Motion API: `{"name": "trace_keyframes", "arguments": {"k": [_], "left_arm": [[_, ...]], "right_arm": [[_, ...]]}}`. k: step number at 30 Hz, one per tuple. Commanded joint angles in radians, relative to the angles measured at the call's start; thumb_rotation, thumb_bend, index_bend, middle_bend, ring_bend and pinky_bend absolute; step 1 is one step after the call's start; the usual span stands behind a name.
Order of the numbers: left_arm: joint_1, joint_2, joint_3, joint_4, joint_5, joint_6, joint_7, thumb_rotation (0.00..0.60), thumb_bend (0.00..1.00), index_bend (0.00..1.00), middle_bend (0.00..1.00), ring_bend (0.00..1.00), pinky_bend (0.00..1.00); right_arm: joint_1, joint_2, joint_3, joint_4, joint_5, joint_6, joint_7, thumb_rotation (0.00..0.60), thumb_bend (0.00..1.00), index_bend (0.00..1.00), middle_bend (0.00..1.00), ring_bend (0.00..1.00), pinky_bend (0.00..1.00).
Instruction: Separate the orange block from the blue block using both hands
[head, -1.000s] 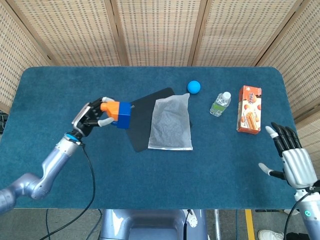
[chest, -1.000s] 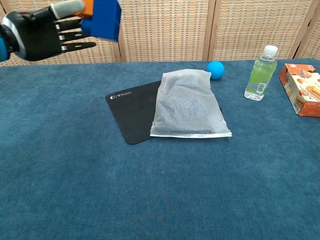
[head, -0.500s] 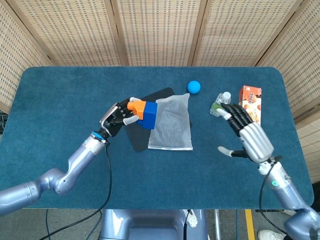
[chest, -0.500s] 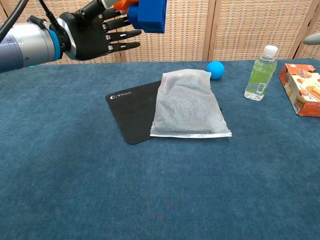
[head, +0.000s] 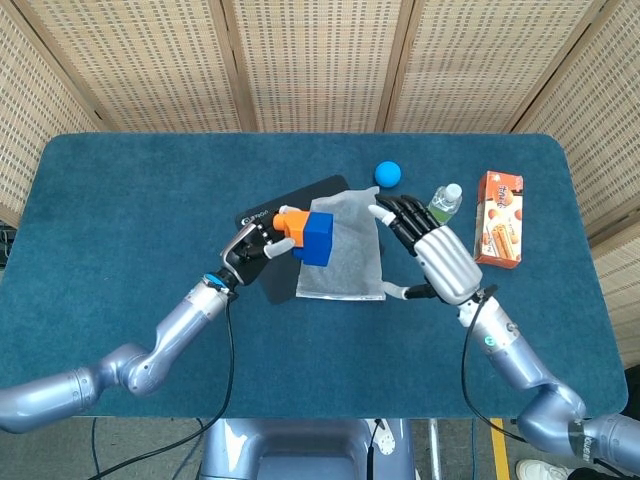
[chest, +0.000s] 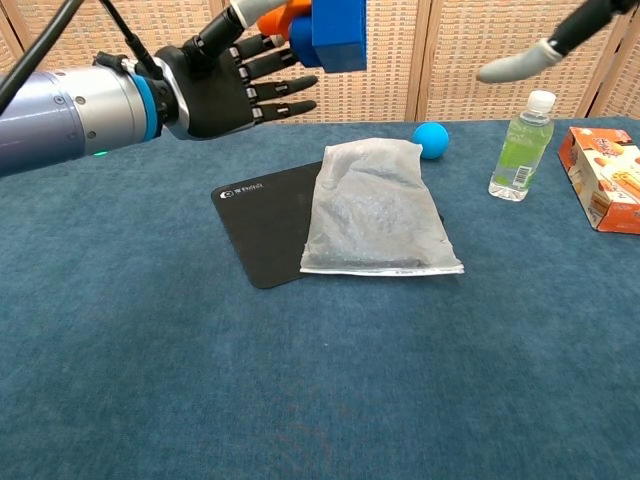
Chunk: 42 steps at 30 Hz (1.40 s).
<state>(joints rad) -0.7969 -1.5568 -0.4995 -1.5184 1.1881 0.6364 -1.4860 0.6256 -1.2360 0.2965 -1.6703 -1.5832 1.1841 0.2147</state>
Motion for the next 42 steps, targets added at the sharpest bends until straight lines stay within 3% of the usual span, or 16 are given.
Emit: {"name": "trace_keyframes", "arguments": {"k": [1, 6, 16, 22, 29, 36, 42], "left_arm": [[0.002, -0.014, -0.003, 0.003, -0.005, -0.005, -0.011, 0.6, 0.38, 0.59, 0.51, 0.07, 0.0], [0.01, -0.037, -0.011, 0.013, -0.012, -0.009, -0.038, 0.6, 0.38, 0.6, 0.51, 0.07, 0.0], [0.025, -0.06, -0.018, 0.019, 0.0, -0.022, -0.063, 0.6, 0.4, 0.6, 0.52, 0.07, 0.0], [0.037, -0.078, -0.011, 0.021, 0.001, -0.032, -0.078, 0.6, 0.42, 0.61, 0.52, 0.07, 0.0], [0.047, -0.098, -0.008, 0.021, 0.01, -0.038, -0.093, 0.6, 0.42, 0.61, 0.52, 0.07, 0.0], [0.052, -0.116, -0.004, 0.031, 0.017, -0.048, -0.097, 0.6, 0.42, 0.61, 0.52, 0.07, 0.0], [0.057, -0.12, -0.007, 0.035, 0.022, -0.052, -0.094, 0.6, 0.42, 0.61, 0.52, 0.07, 0.0]], "right_arm": [[0.032, -0.029, 0.027, -0.035, 0.058, -0.025, -0.039, 0.6, 0.0, 0.0, 0.0, 0.0, 0.0], [0.06, -0.064, 0.047, -0.061, 0.143, -0.054, -0.087, 0.6, 0.0, 0.0, 0.07, 0.0, 0.0], [0.102, -0.143, 0.061, -0.045, 0.248, -0.065, -0.183, 0.6, 0.0, 0.0, 0.09, 0.0, 0.0], [0.118, -0.2, 0.071, -0.03, 0.285, -0.044, -0.203, 0.6, 0.0, 0.06, 0.16, 0.0, 0.0], [0.133, -0.241, 0.073, -0.01, 0.32, -0.052, -0.192, 0.6, 0.0, 0.22, 0.25, 0.0, 0.0], [0.136, -0.269, 0.079, 0.008, 0.32, -0.03, -0.171, 0.6, 0.02, 0.58, 0.49, 0.06, 0.0], [0.135, -0.271, 0.074, 0.016, 0.315, -0.028, -0.164, 0.6, 0.14, 0.67, 0.54, 0.09, 0.0]]}}
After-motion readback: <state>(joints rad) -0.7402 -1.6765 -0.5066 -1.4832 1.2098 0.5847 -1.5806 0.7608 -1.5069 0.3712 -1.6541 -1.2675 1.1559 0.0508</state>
